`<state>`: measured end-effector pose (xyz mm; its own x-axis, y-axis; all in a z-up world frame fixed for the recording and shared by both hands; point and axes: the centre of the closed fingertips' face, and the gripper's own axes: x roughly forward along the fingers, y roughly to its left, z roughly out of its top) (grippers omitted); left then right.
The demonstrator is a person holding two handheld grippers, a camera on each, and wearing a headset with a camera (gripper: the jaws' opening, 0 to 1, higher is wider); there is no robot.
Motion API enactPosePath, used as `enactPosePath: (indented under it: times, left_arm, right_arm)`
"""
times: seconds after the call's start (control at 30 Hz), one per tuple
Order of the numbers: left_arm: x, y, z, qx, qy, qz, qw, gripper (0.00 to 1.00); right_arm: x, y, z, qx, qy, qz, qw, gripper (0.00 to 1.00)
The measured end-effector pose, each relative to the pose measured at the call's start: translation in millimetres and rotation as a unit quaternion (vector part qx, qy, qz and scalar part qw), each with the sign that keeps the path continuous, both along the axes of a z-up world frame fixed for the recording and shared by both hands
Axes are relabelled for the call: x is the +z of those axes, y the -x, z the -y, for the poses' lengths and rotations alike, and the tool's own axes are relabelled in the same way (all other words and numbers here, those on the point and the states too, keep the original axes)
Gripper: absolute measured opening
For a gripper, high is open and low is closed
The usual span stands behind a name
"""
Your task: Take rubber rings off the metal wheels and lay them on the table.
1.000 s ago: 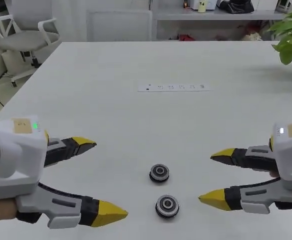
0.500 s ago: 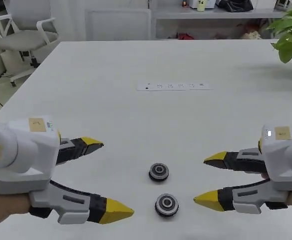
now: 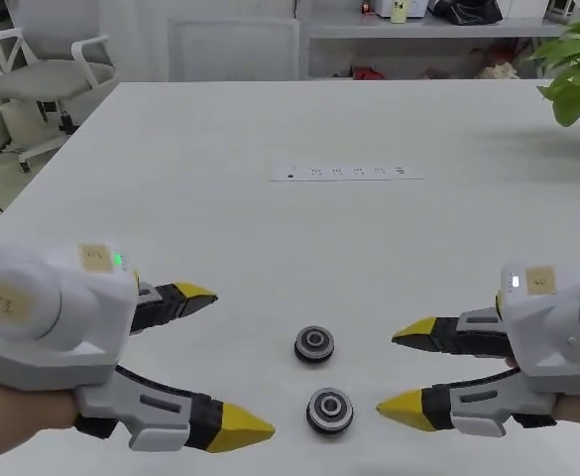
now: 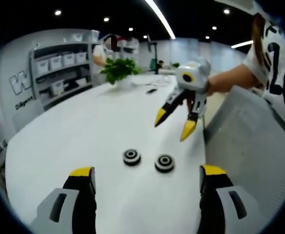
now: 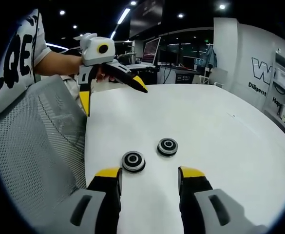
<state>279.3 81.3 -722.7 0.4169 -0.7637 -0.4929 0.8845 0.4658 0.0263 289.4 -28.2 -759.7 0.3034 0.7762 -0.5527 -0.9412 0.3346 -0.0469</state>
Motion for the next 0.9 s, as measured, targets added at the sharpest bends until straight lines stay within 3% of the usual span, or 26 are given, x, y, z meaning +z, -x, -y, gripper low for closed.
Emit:
enactPosePath:
  times: [0.23,0.37,0.9]
  left_arm:
    - [-7.0,3.4,8.0,-0.016,-0.004,-0.009,0.9998,0.87]
    - [-5.7,4.1,12.9,-0.02,0.007,-0.015,0.9997,0.86]
    - [-16.3,5.3,24.9,-0.043,0.003,-0.025,0.9988,0.73]
  right_arm:
    - [-9.4,-0.6,1.0,0.0,0.005,-0.009,0.9999,0.42]
    - [-13.8,-0.6,1.8,0.003,0.008,-0.013,0.9999,0.41]
    - [-26.1,4.1,-2.3,0.017,0.015,-0.026,0.9994,0.37]
